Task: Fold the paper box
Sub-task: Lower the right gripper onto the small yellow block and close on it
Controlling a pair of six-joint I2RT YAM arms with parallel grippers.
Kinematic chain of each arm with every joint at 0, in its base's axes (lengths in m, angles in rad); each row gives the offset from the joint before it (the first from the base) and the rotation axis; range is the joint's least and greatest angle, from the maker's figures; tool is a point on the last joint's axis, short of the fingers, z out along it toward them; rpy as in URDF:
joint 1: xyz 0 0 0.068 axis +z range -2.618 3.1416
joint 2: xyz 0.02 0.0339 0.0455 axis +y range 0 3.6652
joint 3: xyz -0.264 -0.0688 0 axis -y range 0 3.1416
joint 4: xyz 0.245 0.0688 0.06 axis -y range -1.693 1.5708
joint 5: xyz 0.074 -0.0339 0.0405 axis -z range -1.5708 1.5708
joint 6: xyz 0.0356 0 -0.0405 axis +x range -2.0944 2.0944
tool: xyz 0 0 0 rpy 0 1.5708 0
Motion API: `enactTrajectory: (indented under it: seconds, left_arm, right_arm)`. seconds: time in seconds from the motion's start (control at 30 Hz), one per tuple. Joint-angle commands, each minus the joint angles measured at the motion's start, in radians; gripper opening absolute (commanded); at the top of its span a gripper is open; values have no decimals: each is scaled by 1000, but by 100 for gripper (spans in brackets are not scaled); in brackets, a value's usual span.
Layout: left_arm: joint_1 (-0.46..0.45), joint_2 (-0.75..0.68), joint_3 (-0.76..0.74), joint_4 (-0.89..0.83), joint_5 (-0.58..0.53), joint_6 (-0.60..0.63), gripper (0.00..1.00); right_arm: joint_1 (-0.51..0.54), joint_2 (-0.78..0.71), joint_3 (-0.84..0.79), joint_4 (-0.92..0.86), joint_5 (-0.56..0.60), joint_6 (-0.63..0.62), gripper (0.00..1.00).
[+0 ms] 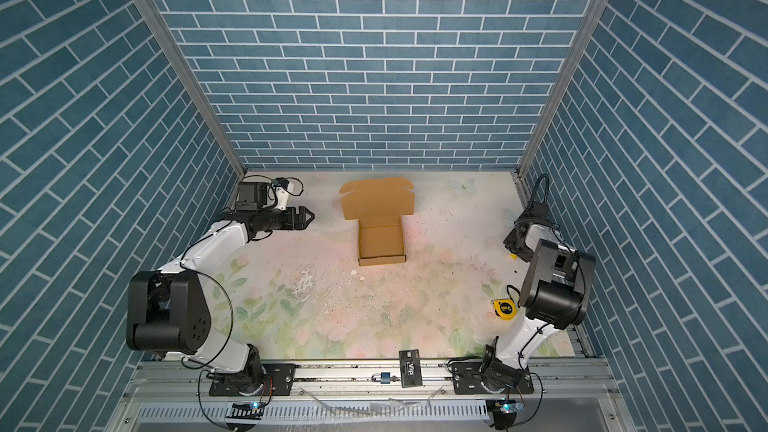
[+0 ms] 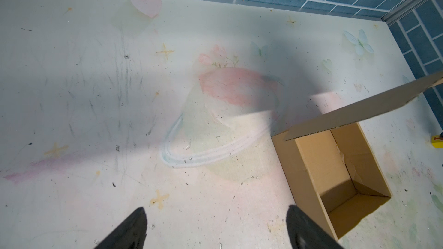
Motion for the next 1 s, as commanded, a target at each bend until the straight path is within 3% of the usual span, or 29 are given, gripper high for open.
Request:
enactTrajectory:
  seconds: [0.0, 0.3, 0.6, 0.97]
  left_arm:
    - [-3, -33, -13, -11, 0, 20, 92]
    - [-1, -37, -31, 11, -13, 27, 93]
    - [-1, -24, -38, 29, 3, 19, 93]
    - [12, -47, -23, 3, -5, 40, 94]
  right_arm:
    - [-8, 17, -12, 17, -18, 23, 36]
    - [-9, 2, -14, 17, -22, 15, 27]
    - [15, -64, -19, -5, -62, 18, 25]
    - [170, -253, -83, -22, -179, 99, 24]
